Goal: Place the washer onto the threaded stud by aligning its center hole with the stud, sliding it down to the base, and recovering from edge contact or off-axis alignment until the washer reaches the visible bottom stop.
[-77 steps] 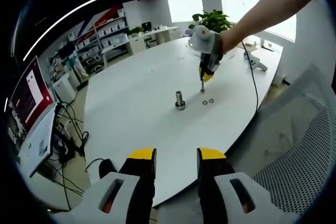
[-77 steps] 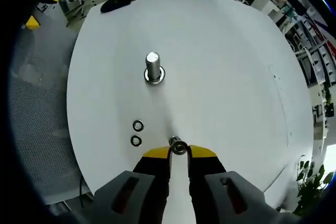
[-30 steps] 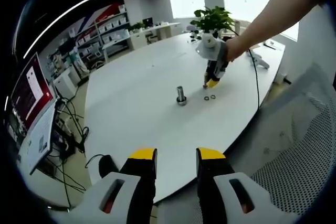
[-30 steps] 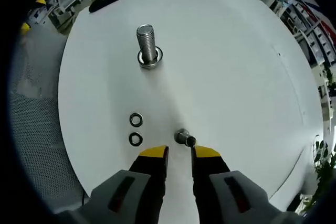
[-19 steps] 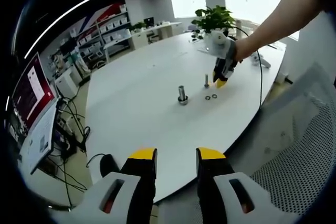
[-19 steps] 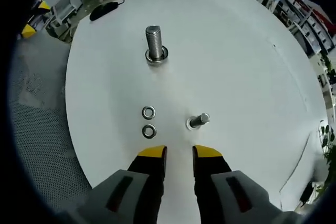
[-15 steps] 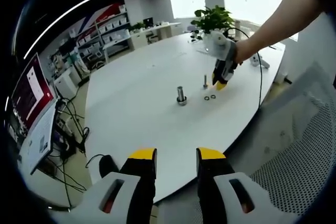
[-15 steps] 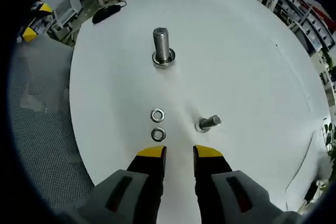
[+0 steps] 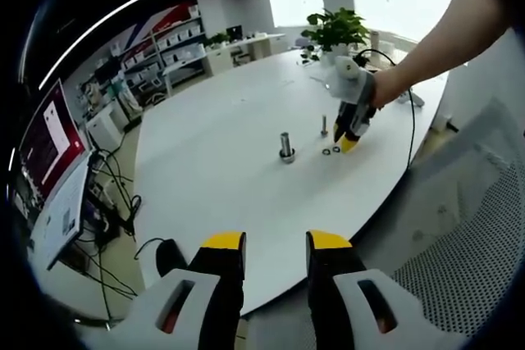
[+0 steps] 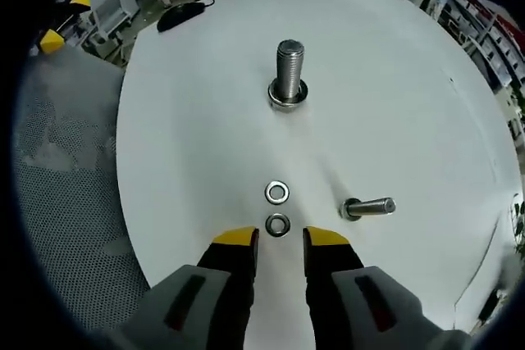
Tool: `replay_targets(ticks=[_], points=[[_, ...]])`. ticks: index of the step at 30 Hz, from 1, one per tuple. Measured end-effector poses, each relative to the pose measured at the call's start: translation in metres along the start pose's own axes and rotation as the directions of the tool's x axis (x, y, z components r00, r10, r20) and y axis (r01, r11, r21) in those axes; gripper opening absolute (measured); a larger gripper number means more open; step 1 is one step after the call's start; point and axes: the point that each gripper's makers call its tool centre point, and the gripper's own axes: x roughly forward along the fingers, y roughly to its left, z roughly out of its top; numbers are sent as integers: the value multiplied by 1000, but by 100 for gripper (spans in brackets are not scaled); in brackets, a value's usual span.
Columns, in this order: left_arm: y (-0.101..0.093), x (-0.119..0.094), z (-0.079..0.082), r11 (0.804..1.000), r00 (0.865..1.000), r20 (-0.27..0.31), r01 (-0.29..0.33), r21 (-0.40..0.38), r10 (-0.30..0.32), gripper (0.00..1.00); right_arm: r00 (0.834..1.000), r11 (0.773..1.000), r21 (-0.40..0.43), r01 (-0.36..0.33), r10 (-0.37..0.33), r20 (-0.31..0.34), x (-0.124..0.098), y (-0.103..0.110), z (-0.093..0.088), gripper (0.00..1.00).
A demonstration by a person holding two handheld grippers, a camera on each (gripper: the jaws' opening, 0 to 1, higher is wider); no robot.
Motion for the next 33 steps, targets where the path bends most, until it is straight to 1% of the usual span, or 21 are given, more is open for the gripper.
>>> replay_targets(ticks=[2,5,8,9,12,15,17,19,20,21,23,26,27,28,30,32,33], points=[[-1,1,-2,1000,1000,-8,2,2,-2,27,1000,1000,11,-3,3,0,1,0,-1,24],[-2,1,-2,1000,1000,-13,3,6,-3,27,999,999,46,-9,8,31,1,1,4,24],[0,0,0,1000,1000,0,5,-7,-5,27,1000,999,31,-13,12,10,5,2,1,24],[0,0,0,1000,1000,2,7,-5,-7,27,1000,1000,-4,-3,3,16,4,0,2,23],[4,1,-1,1000,1000,1,5,-4,-5,26,1000,1000,21,-9,9,4,4,0,1,23],[5,0,2,1000,1000,11,12,-4,-12,26,1000,1000,13,-7,7,-6,3,2,1,23],[3,0,0,1000,1000,10,17,-9,-17,26,1000,1000,-12,4,-4,-20,3,3,1,22],[-2,1,0,1000,1000,2,26,18,-26,26,1000,1000,-24,1,-2,-27,4,4,2,22],[-4,2,-1,999,1000,-5,31,19,-31,26,1000,999,-33,0,-1,-31,4,4,2,21],[-4,3,-2,999,999,-11,32,23,-32,26,999,999,-50,-3,1,-38,4,5,2,21],[-2,2,-2,999,1000,-12,29,19,-29,26,999,999,-52,-4,2,-48,4,6,3,20],[5,-2,7,1000,999,37,7,11,-7,26,998,999,-48,-1,-3,-69,5,5,6,18],[5,-4,10,1000,999,54,9,5,-9,26,997,999,-42,4,-7,-79,5,4,6,17],[3,-4,9,1000,998,54,13,9,-14,26,996,999,-39,5,-9,-86,6,3,6,16],[1,-2,9,1000,999,47,19,15,-20,26,994,999,-38,12,-16,-108,7,3,6,16],[-3,0,4,999,999,19,35,23,-35,26,991,999,-49,15,-21,-135,7,3,6,16],[-3,1,2,999,999,11,36,26,-36,26,989,999,-41,16,-22,-146,8,3,6,16]])
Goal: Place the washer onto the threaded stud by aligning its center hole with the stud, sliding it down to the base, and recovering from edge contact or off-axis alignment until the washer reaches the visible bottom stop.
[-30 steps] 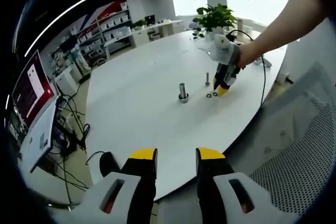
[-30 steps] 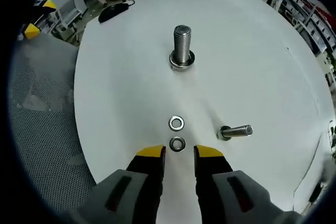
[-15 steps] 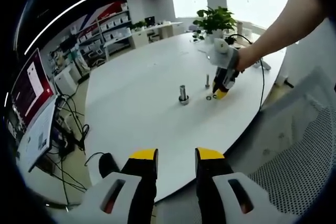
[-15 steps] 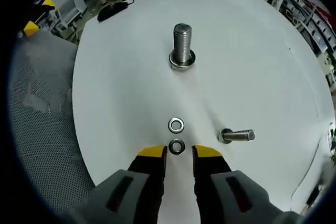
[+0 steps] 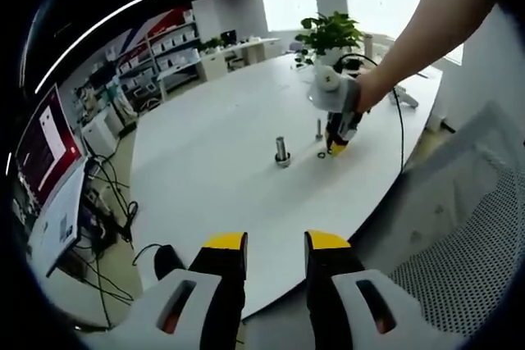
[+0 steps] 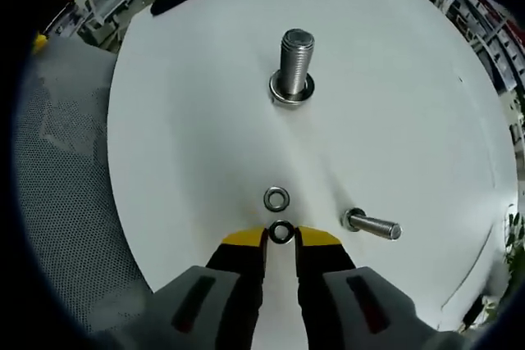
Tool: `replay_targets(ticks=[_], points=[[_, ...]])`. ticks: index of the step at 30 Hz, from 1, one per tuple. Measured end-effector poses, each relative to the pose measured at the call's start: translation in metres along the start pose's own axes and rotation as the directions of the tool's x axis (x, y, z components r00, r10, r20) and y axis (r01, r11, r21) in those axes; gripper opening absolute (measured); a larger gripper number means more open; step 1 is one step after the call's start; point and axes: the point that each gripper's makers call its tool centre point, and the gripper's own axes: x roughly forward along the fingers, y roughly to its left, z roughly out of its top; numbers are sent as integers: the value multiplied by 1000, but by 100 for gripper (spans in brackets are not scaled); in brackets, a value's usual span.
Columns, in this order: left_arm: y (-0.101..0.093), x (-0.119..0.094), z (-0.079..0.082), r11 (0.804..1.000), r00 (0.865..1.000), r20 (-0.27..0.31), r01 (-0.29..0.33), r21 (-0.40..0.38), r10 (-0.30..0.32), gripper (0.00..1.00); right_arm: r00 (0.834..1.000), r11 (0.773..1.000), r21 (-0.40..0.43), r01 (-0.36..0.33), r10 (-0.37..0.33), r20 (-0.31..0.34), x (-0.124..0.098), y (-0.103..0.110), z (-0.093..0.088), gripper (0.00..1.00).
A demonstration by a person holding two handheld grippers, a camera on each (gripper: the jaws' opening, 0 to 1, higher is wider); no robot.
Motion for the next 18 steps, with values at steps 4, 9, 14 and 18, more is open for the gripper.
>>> replay_targets(ticks=[4,9,14,18], points=[[0,-3,4,1000,1000,24,6,-4,-6,25,999,1000,28,11,-9,-53,0,1,1,16],[-4,-3,6,1000,999,34,20,-5,-20,25,986,994,81,74,-61,-154,1,-1,-1,16],[-5,-4,10,1000,998,56,25,-4,-24,25,978,989,108,104,-82,-190,9,-3,1,15],[-8,-3,9,999,998,47,36,2,-36,25,984,983,154,102,-77,-158,8,-6,1,15]])
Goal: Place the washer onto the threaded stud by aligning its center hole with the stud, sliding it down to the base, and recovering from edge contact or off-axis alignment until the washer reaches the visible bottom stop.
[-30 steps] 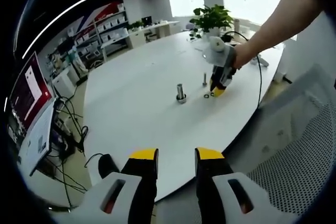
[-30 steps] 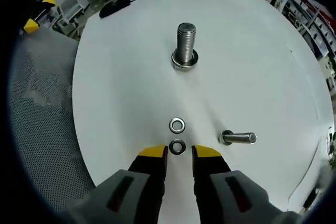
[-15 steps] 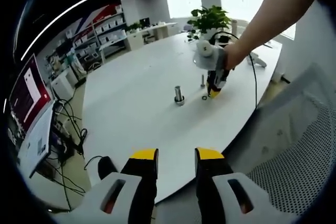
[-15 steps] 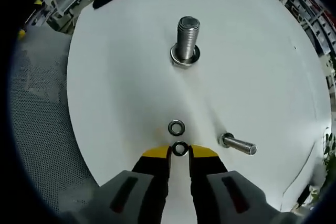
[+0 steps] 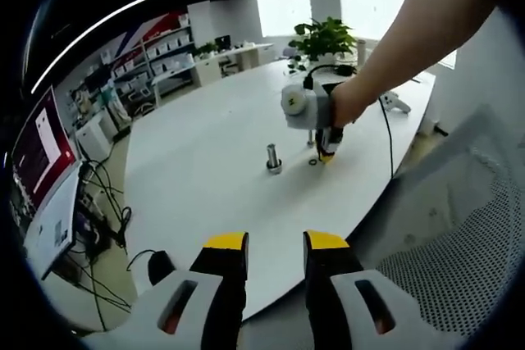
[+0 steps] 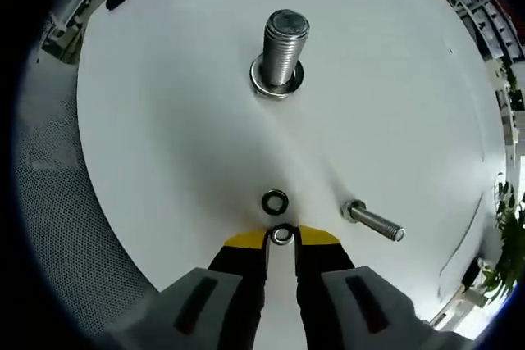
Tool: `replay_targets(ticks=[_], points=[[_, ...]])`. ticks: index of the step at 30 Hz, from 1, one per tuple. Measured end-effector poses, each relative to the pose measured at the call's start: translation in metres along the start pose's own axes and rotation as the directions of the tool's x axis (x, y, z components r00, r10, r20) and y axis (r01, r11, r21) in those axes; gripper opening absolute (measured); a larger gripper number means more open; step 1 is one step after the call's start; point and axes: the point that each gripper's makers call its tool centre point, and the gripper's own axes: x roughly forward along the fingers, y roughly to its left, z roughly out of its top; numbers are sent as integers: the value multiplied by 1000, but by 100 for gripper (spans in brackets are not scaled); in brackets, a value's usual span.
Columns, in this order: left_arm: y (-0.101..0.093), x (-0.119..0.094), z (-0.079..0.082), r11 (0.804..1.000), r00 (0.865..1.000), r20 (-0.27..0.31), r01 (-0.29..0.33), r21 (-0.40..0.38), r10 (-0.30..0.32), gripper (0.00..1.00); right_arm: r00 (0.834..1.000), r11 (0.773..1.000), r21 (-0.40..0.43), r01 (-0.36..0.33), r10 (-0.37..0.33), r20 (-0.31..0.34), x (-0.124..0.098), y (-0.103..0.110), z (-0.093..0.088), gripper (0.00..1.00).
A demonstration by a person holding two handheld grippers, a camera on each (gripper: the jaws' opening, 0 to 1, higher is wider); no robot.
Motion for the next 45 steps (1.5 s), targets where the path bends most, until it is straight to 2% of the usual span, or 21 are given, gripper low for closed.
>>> replay_targets(ticks=[9,14,20,28,35,45], points=[[2,-1,1,1000,1000,5,-10,1,10,24,999,999,31,-12,10,49,-1,-3,-6,15],[3,0,-3,1000,1000,-11,-16,0,16,24,997,1000,25,-13,11,75,-2,-3,-9,15],[3,1,-4,1000,1000,-20,-14,4,14,23,989,999,40,-29,23,145,-4,-4,-11,15],[3,1,-7,1000,999,-32,-15,6,15,23,986,997,61,-38,28,164,-8,-4,-13,14],[2,1,-8,1000,999,-39,-13,13,14,23,979,995,88,-41,22,202,-26,-6,-11,14],[1,1,-7,1000,999,-36,-11,27,12,24,975,995,97,10,-31,221,-57,-33,-5,14]])
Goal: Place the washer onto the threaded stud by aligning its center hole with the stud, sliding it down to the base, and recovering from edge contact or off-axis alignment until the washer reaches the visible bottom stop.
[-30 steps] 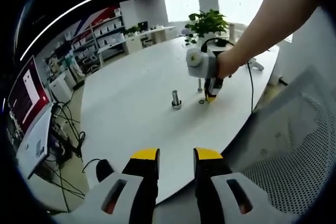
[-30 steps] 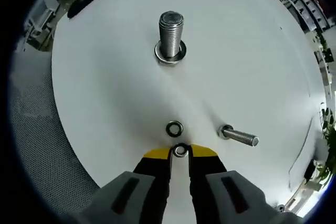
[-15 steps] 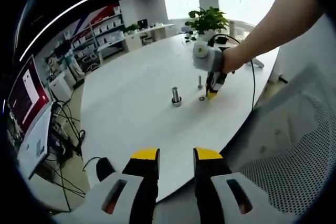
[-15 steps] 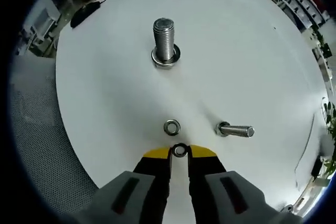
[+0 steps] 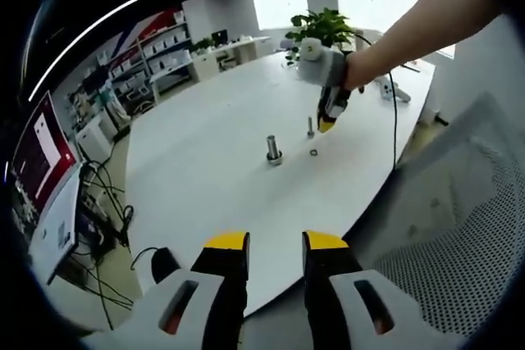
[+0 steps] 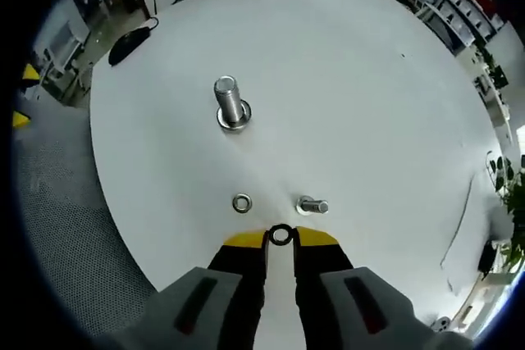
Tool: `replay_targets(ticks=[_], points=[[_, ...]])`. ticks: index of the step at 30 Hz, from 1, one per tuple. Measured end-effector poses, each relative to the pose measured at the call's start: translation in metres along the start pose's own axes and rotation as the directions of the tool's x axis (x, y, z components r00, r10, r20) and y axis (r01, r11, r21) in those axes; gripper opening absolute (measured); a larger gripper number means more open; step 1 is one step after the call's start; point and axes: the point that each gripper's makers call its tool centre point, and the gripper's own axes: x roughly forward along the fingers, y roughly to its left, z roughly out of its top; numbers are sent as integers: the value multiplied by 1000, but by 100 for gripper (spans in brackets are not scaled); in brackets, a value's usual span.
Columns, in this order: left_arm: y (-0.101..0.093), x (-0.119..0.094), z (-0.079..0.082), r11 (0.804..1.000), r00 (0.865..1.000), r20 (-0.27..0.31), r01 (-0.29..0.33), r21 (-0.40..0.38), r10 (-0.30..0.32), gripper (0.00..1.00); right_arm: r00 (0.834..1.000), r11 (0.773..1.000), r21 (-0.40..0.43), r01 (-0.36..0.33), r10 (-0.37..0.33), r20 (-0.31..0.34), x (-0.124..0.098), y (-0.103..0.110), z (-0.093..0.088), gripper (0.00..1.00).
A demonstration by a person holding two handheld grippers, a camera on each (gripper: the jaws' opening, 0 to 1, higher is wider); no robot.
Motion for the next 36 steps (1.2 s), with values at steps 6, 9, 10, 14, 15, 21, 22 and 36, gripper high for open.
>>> replay_targets(ticks=[6,9,10,14,15,21,22,36], points=[[1,0,-1,1000,1000,0,-1,-3,1,23,1000,1000,-12,26,-26,-1,-9,-12,3,14],[0,0,0,1000,1000,2,2,1,-2,23,999,999,-34,34,-34,4,-11,-15,6,14],[0,0,0,1000,1000,4,1,1,-1,23,999,999,-40,36,-36,3,-10,-16,7,14],[0,-1,1,1000,1000,9,-1,2,1,23,998,994,-89,69,-68,13,-13,-21,15,14],[-1,-1,1,1000,1000,7,0,7,0,23,997,993,-97,71,-69,17,-13,-21,16,14],[0,-1,2,1000,1000,14,-3,10,2,23,997,987,-143,76,-73,22,-9,-20,23,14],[0,-1,3,1000,1000,16,-3,11,3,23,997,986,-149,77,-75,20,-8,-20,23,14],[1,-1,2,1000,1000,10,-10,16,10,23,997,984,-162,74,-73,12,-1,-23,24,14]])
